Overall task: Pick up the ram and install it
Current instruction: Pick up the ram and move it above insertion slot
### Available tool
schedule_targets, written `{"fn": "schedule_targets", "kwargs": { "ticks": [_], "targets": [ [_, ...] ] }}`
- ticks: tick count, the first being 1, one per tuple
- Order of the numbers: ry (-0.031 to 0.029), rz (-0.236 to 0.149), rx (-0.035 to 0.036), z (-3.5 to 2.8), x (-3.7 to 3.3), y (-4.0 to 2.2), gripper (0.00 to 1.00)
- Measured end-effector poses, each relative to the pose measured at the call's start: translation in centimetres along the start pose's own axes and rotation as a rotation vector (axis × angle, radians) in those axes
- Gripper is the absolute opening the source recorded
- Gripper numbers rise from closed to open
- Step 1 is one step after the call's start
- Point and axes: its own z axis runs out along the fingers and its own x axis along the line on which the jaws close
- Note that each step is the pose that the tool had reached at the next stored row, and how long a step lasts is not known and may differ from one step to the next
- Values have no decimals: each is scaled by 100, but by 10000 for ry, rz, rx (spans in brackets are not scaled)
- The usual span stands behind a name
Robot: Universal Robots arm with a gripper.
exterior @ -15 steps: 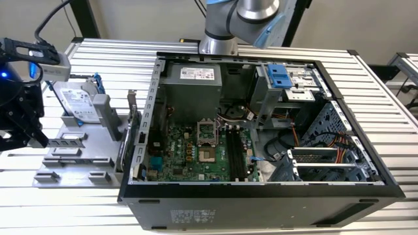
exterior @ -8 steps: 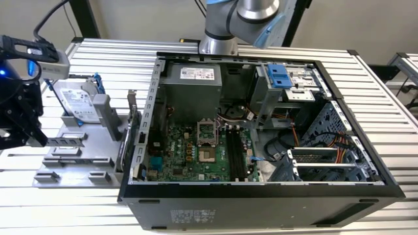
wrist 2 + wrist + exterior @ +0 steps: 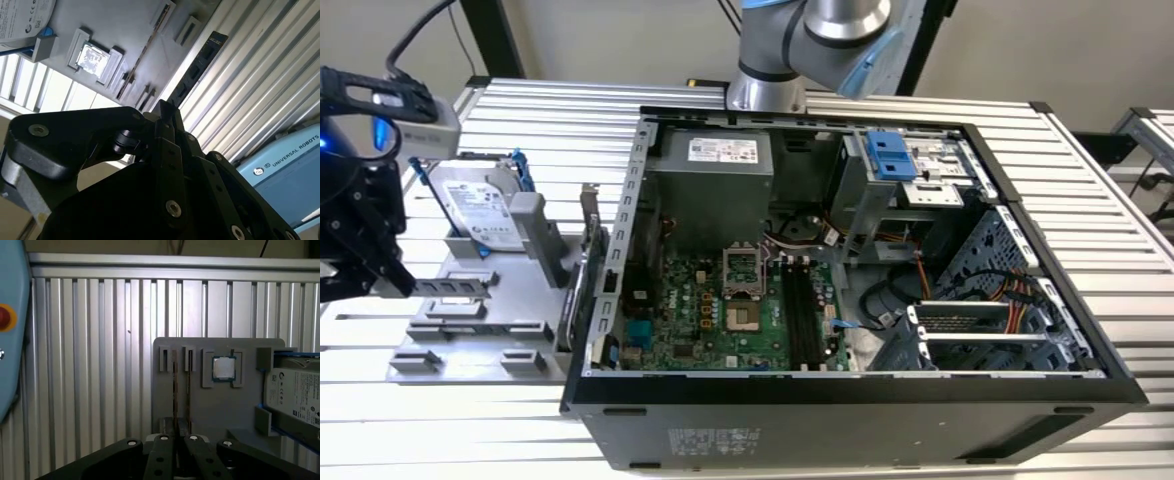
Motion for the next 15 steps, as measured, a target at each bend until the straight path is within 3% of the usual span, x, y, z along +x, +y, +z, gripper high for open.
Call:
{"fn": "schedule_targets", "kwargs": {
  "ticks": [15],
  "targets": [
    [-1, -1, 1, -91, -4, 1, 0]
  ]
}}
